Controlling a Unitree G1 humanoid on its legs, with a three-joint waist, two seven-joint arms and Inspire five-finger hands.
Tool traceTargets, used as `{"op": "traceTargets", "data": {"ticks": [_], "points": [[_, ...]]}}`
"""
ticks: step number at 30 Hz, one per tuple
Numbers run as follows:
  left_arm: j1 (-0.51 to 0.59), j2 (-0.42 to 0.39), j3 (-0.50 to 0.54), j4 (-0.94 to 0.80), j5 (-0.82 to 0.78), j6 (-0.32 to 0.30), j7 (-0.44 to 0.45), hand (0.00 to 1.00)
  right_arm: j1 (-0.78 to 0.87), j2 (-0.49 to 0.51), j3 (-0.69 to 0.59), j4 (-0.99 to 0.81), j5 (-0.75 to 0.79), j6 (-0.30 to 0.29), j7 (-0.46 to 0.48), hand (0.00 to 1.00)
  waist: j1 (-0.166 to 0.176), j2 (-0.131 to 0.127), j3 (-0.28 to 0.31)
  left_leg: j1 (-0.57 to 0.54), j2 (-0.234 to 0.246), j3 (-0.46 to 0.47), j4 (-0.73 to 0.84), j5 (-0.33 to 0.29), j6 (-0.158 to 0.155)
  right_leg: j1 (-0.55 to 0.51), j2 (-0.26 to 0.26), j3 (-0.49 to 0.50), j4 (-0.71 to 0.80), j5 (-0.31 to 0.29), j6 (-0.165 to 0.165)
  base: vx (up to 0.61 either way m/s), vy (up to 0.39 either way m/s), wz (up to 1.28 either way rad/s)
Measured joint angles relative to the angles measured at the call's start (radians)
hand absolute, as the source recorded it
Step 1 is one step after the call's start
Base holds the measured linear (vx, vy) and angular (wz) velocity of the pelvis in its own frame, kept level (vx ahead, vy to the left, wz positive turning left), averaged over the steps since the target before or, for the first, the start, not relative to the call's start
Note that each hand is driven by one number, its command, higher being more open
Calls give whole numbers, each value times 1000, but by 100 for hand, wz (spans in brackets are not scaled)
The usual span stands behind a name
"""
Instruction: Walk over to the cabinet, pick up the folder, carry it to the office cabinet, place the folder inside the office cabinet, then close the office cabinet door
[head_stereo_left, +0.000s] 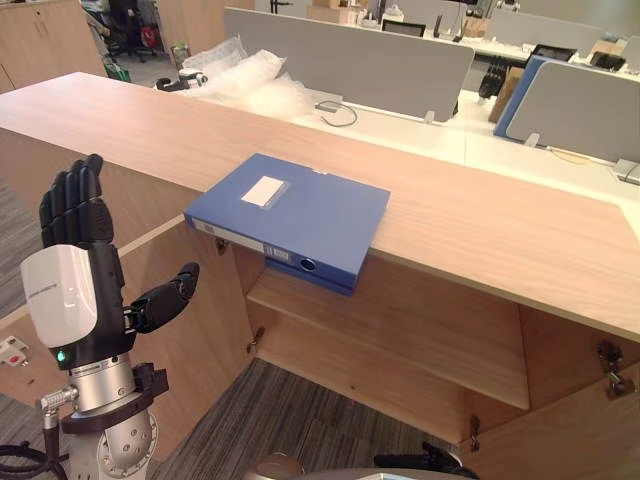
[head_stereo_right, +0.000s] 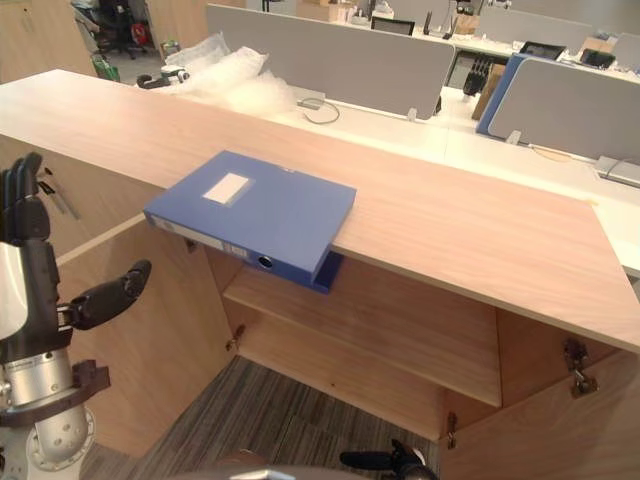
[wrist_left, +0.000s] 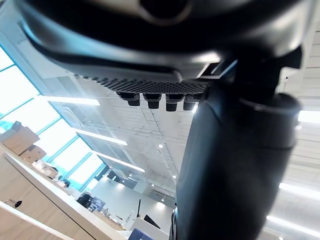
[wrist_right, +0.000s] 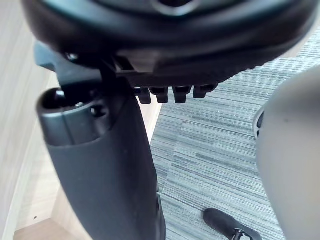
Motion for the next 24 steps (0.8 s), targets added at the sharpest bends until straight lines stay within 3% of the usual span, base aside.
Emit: {"op": "traceTargets", "data": {"ticks": [2,7,24], "points": [[-10,21,-2,5,1,-3,-14,100,-13,2,0,11,-21,1,7,100,-1,-7,8,8,-4,9,-33,13,-12,-7,-4,2,-10,-7,11,-60,-33,-12],[-47,83,-17,71,52,-22,-50,100,-38,-3,-1,12,-28,-1,18,100,-8,-8,29,24,1,15,-76,54,-9,-10,-1,8,-31,-7,15,-14,-36,-6],[-178,298,-140,260,181,-57,-80,100,-59,-10,-22,30,-69,-10,29,100,-18,-18,42,75,4,66,-145,83,-4,-42,-18,77,3,-9,17,-15,-22,-9]]}}
